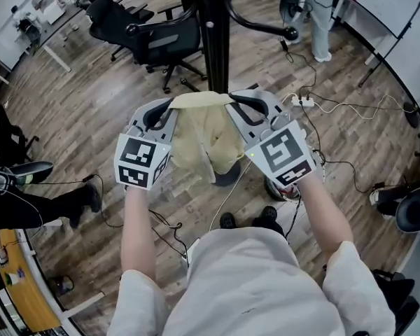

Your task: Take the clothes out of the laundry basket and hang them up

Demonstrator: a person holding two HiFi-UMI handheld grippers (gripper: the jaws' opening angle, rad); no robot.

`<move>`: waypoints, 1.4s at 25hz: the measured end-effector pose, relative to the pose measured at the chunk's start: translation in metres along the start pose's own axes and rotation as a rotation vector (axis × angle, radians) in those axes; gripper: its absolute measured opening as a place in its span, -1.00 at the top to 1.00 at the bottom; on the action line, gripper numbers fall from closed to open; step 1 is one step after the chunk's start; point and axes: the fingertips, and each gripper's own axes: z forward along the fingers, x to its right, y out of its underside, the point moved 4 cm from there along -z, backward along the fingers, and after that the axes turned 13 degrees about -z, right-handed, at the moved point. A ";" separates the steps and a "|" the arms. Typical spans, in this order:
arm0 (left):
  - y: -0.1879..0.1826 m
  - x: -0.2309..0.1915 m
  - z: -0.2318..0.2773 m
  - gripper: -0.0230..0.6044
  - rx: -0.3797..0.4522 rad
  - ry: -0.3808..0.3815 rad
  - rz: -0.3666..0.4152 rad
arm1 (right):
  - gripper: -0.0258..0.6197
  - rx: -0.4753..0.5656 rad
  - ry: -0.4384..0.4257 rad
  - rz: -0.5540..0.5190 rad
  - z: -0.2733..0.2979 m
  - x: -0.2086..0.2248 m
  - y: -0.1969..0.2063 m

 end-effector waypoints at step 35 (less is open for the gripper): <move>0.141 -0.017 0.094 0.81 -0.162 0.036 -0.296 | 0.82 -0.248 -0.019 0.242 0.065 -0.057 0.144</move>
